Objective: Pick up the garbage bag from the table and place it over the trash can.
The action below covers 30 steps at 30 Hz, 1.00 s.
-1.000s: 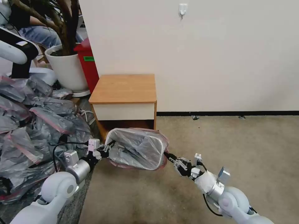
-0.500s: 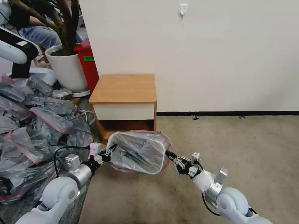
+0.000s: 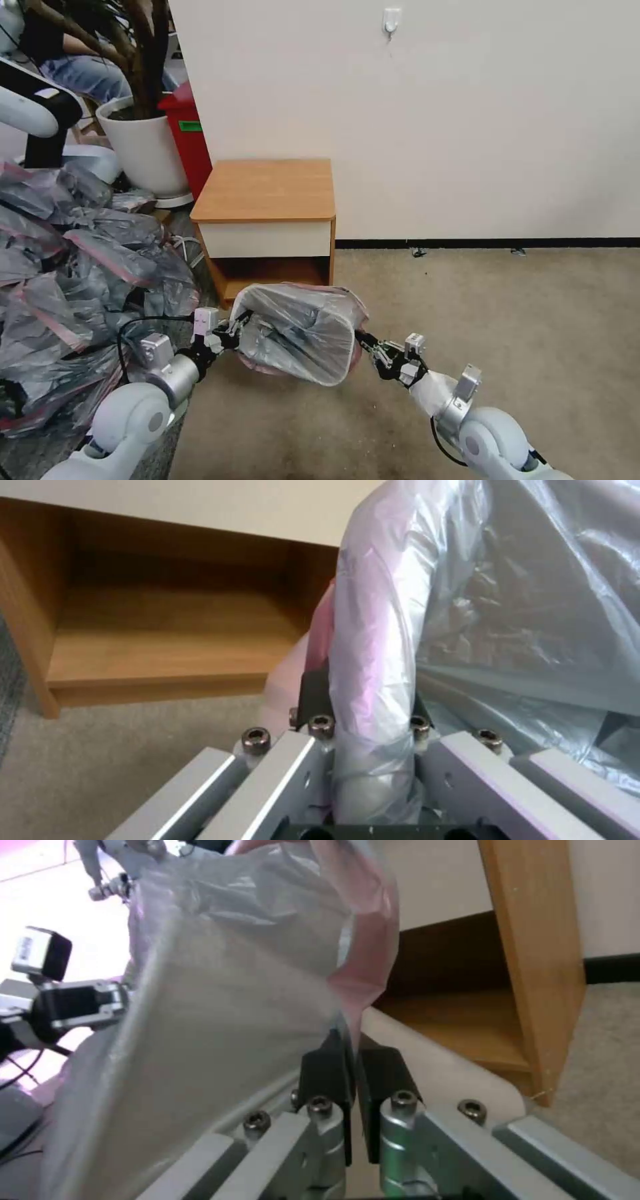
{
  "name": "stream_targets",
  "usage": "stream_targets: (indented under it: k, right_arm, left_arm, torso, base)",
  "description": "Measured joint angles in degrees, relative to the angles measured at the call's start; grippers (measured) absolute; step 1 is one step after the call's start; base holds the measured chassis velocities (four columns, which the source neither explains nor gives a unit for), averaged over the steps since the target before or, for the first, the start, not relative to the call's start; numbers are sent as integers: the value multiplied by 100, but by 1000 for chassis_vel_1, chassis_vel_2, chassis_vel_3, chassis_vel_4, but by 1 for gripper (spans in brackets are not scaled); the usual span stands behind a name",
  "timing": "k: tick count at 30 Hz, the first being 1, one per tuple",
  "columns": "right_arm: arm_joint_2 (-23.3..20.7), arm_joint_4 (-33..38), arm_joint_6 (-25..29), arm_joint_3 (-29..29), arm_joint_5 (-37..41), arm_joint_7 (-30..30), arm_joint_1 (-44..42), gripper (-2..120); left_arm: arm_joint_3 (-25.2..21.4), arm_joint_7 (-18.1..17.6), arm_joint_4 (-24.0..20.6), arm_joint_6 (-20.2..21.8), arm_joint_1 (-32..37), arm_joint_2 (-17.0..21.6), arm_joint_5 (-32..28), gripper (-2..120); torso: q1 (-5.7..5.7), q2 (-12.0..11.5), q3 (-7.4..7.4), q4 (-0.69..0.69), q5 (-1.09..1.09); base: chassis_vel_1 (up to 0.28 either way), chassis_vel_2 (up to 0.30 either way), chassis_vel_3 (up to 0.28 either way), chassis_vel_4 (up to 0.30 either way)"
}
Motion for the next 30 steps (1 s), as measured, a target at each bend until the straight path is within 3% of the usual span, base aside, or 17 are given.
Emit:
stream_targets:
  k: [30]
  right_arm:
    - [82,-477,105,-75,-670,403,175,6]
  left_arm:
    - [51,-164,-170,178,17,51,-474,2]
  torso:
    - [0,0,0,0,0]
  base:
    - [0,0,0,0]
